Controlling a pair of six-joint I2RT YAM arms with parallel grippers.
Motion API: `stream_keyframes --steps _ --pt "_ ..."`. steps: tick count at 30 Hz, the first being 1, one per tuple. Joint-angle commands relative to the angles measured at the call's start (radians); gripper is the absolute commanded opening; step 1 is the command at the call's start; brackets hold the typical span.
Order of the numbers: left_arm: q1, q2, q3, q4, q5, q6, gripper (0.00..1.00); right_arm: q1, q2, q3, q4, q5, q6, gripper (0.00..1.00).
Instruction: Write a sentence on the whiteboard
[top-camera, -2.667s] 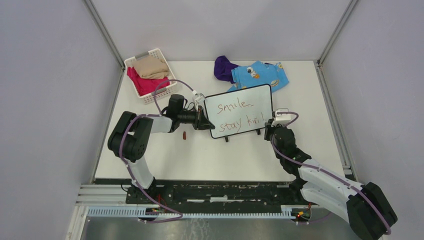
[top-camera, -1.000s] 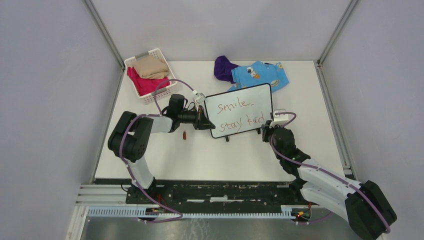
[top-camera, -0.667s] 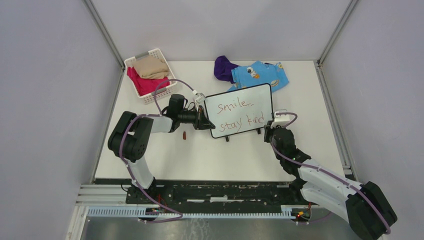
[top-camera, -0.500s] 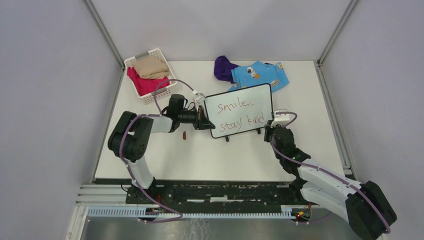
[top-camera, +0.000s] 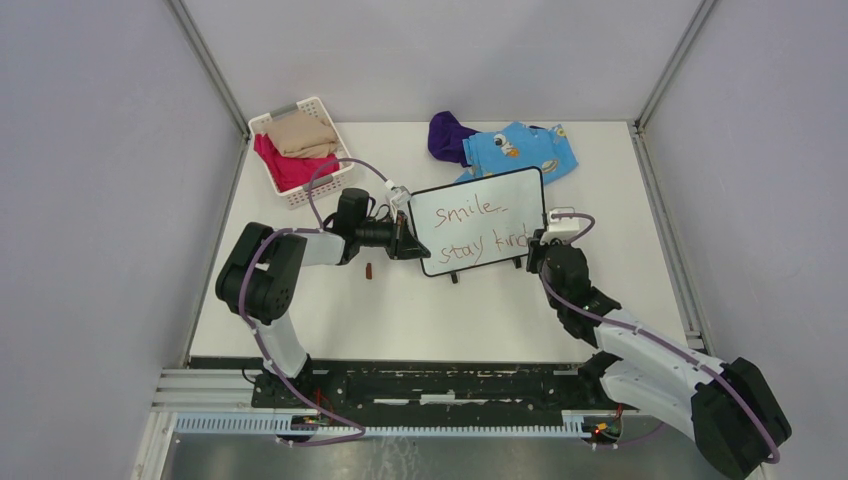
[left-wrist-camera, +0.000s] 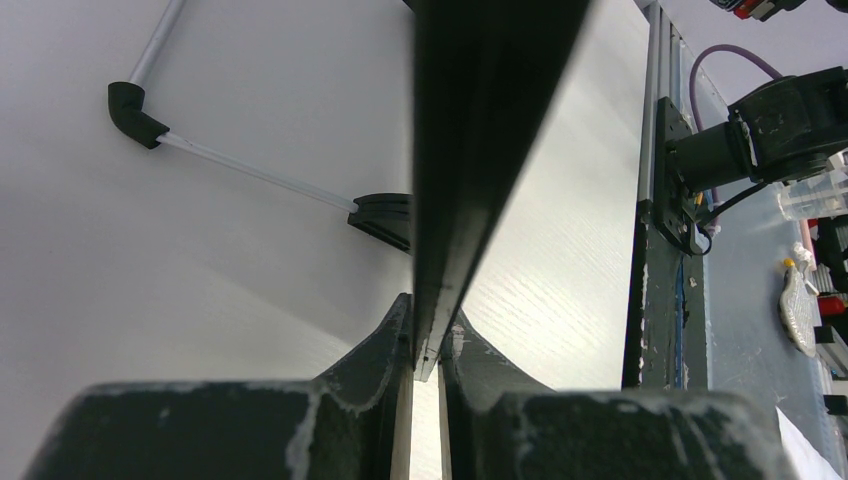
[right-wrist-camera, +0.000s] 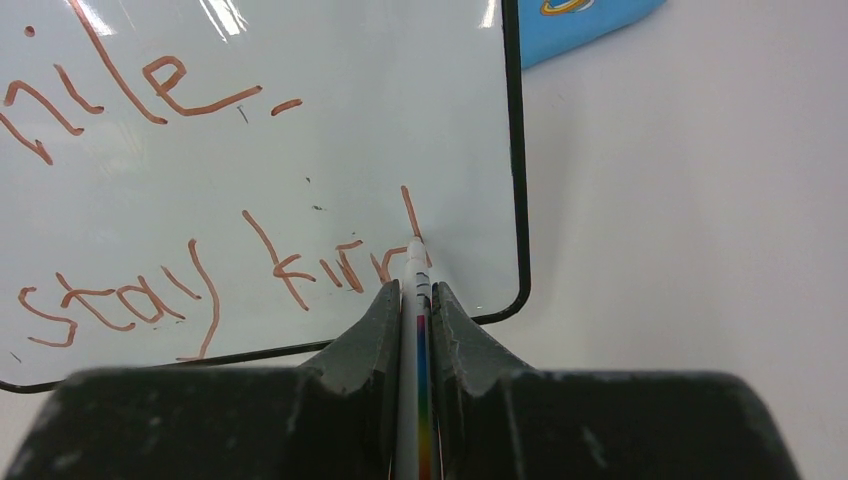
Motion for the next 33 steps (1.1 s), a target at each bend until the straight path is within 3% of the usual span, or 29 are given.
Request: stream_keyframes --steps 1,10,17,33 --pt "-0.007 0.03 0.002 -0.073 -0.119 0.069 0.02 -0.007 -0.033 0.034 0.014 -0.007 -0.005 0.0" --pt "-0.007 0.034 0.003 -0.078 -0.122 0.071 0.02 0.009 -0.201 -0.022 -0.014 -0.142 0.001 0.0" --pt "-0.007 0.036 0.004 -0.083 -0.124 0.074 0.02 0.032 -0.12 0.006 0.049 -0.254 -0.033 0.0" --pt "-0.005 0.036 0.006 -0.089 -0.126 0.08 0.02 0.052 -0.031 0.05 0.113 -0.155 -0.034 0.0"
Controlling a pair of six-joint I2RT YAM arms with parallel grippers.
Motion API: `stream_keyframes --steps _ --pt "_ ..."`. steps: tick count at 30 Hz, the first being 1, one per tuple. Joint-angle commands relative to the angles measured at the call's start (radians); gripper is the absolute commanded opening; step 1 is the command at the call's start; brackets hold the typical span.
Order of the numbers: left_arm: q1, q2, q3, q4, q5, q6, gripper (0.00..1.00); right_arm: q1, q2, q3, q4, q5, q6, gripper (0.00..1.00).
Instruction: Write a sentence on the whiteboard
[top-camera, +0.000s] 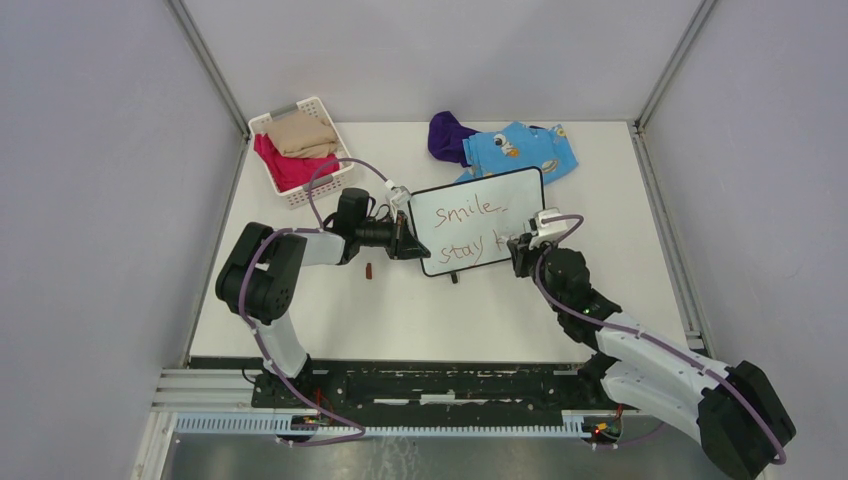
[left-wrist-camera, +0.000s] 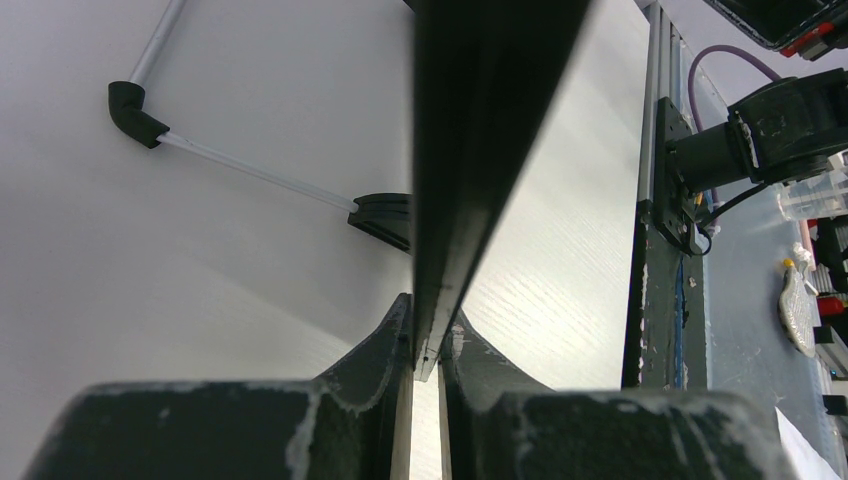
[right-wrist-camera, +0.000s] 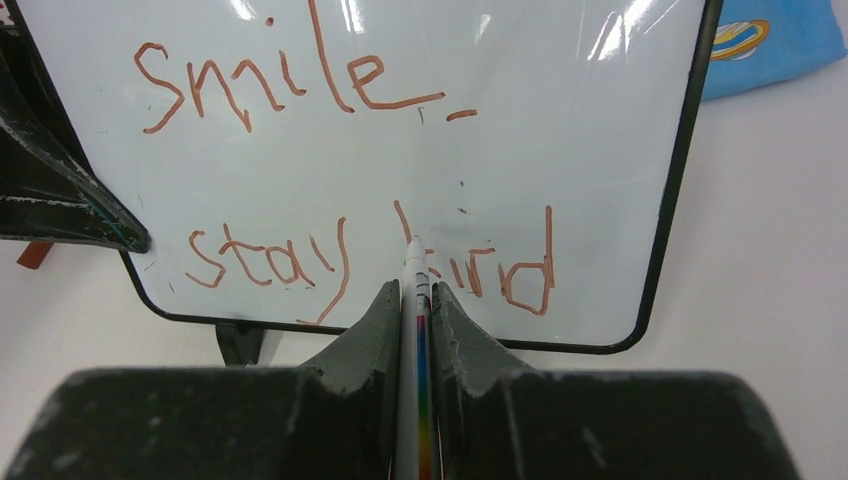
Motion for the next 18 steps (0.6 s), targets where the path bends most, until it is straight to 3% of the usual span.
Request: stream_keyframes --steps 1,18 --pt "-0.005 0.036 0.004 -0.083 -0.125 0.078 0.02 0.003 0.005 0.059 0.074 0.056 -0.01 0.0" --pt "-0.005 0.037 0.009 -0.092 -0.125 0.083 0.02 0.004 0.062 0.046 0.094 0.096 -0.005 0.0"
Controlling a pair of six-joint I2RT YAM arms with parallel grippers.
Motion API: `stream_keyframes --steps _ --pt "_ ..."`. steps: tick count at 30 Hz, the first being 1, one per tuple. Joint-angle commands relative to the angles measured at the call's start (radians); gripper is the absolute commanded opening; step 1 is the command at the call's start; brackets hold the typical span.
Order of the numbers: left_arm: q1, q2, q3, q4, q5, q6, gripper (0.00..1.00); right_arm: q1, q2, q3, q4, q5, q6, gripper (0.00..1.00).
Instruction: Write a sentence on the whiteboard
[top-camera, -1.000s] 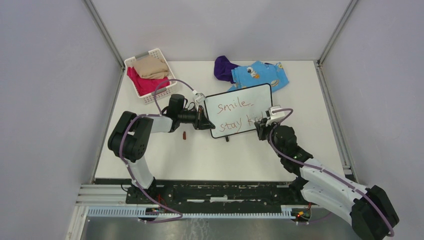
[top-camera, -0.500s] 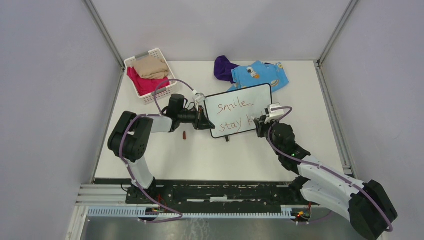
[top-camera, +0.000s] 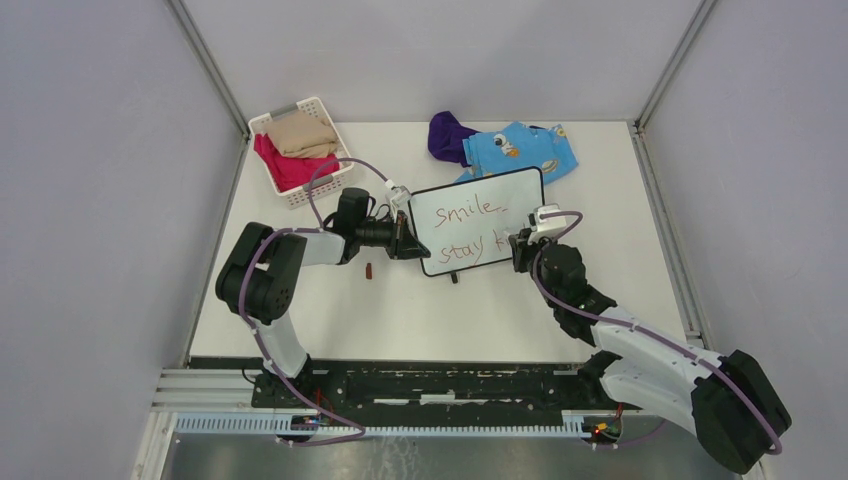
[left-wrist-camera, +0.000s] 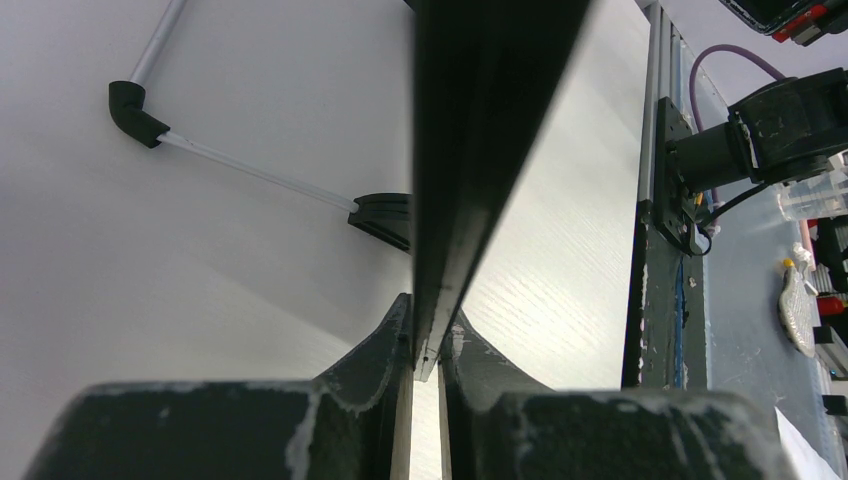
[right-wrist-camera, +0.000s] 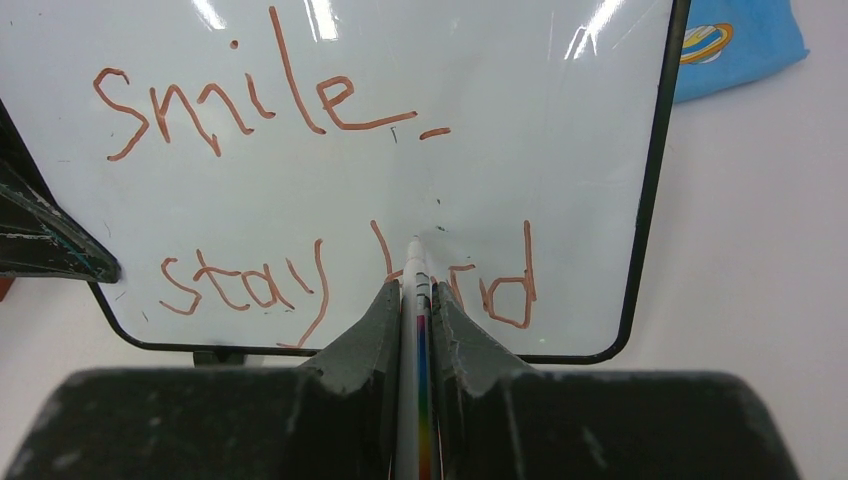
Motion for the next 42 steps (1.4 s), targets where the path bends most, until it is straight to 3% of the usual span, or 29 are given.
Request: stream_keyframes --steps 1,28,34,42 --pt "-0.005 0.037 0.007 -0.089 -0.126 0.083 0.02 0.003 0.007 0.019 0.057 0.031 -0.006 0.0" --pt "-0.006 0.037 0.01 -0.091 -0.127 0.079 0.02 0.003 -0.018 0.005 0.013 0.042 0.007 0.0" --pt "-0.005 0.037 0.01 -0.091 -0.127 0.079 0.02 0.004 -0.13 0.021 -0.014 0.001 0.034 0.0" --pt "-0.005 0.034 0.01 -0.091 -0.127 0.079 0.02 0.002 -0.308 -0.007 -0.123 0.106 0.033 0.0"
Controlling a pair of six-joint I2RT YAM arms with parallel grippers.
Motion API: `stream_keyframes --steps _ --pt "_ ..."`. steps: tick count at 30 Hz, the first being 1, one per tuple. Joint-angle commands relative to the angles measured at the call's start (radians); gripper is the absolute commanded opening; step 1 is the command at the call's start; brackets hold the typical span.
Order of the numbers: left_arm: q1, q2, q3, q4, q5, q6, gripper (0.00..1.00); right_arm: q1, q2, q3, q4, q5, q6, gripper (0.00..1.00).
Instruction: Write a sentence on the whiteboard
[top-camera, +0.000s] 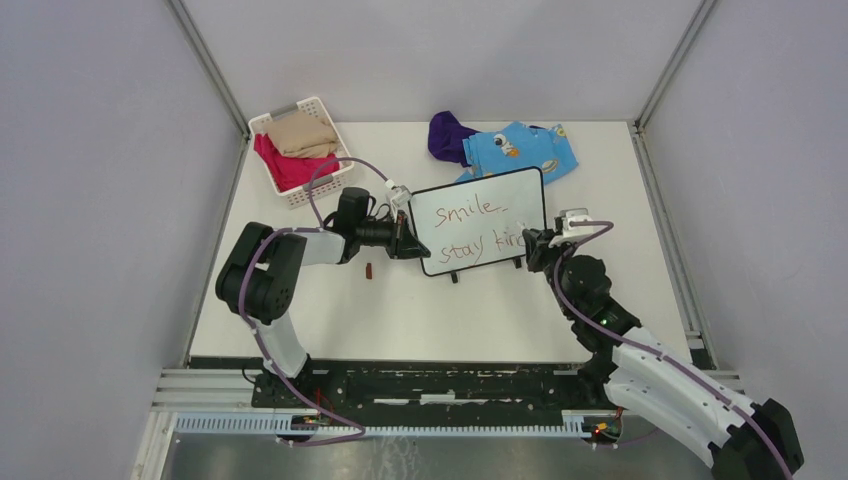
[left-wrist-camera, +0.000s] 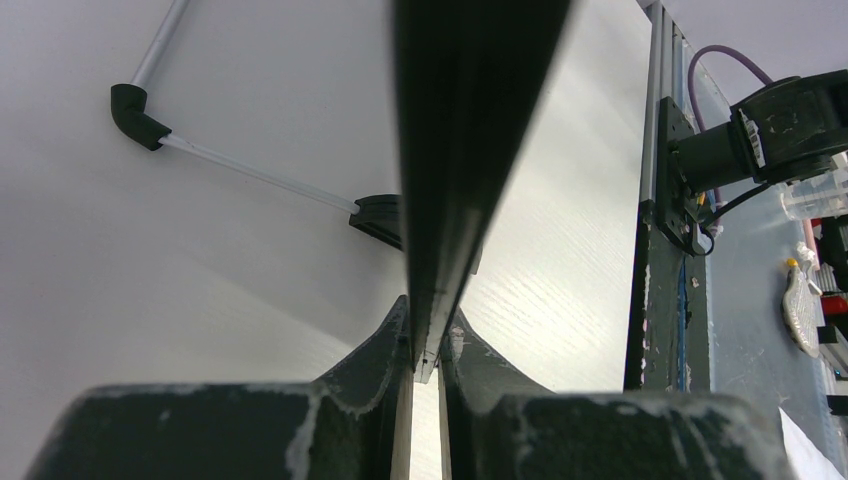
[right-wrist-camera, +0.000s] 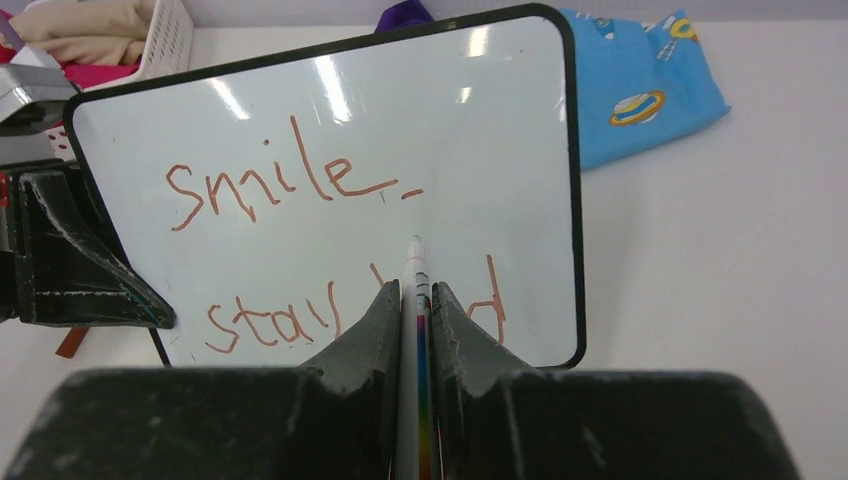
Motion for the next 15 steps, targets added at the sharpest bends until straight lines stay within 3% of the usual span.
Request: stream_keyframes --steps 1,9,15 --pt "-0.005 0.036 0.004 -0.078 -0.127 0.067 0.02 0.002 -0.111 -0.008 -0.052 0.076 0.006 0.0" --pt "-0.001 0.046 0.007 -0.08 -0.122 0.066 0.02 0.001 -0.322 -0.08 -0.163 0.111 -0.023 0.0" --pt "0.004 0.047 0.009 -0.08 -0.121 0.062 0.02 0.001 -0.368 -0.145 -0.178 0.154 -0.011 0.0"
